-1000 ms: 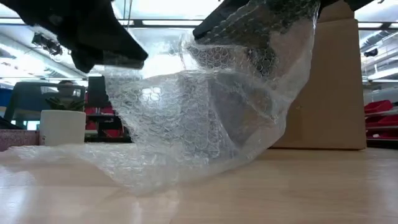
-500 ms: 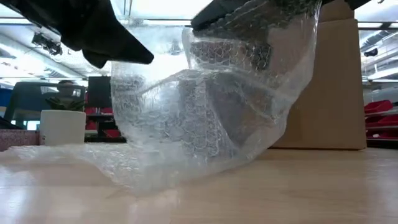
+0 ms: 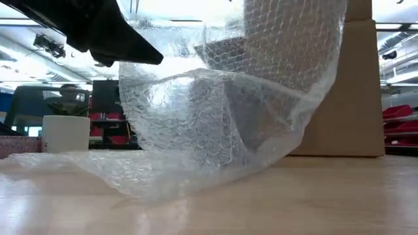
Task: Wrap mug
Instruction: Wrap the purple mug with the bubble wrap
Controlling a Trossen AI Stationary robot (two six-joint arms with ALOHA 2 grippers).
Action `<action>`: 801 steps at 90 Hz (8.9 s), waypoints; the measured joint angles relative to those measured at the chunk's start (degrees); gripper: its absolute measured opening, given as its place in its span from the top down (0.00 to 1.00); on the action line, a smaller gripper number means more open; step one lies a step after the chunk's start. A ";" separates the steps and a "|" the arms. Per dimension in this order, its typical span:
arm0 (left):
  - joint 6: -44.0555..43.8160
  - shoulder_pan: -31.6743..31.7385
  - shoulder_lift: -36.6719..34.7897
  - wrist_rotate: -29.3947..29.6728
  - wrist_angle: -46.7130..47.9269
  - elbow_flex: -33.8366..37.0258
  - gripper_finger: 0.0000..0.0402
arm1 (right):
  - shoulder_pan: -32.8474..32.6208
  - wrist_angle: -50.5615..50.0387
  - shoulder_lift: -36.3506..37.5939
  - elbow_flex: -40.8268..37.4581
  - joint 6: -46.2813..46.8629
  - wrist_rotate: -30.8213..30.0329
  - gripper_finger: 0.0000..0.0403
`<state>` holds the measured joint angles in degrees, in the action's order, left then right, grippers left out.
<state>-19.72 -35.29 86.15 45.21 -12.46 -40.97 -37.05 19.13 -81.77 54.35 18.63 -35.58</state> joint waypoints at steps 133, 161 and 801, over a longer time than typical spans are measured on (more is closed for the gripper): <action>13.49 0.93 0.00 -16.38 -15.76 0.00 1.00 | 8.15 -39.80 0.30 -2.10 37.34 -16.58 0.77; 13.92 3.97 0.00 -22.40 -17.73 0.00 1.00 | 11.31 -28.08 0.28 -2.10 26.47 -8.38 0.80; 18.32 21.04 2.75 -25.15 -22.52 -0.15 0.99 | 21.44 -9.22 -18.28 1.03 5.82 30.46 1.00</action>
<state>-1.41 -14.24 88.90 20.06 -34.97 -41.12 -15.61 9.91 -100.06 55.37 24.44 -5.13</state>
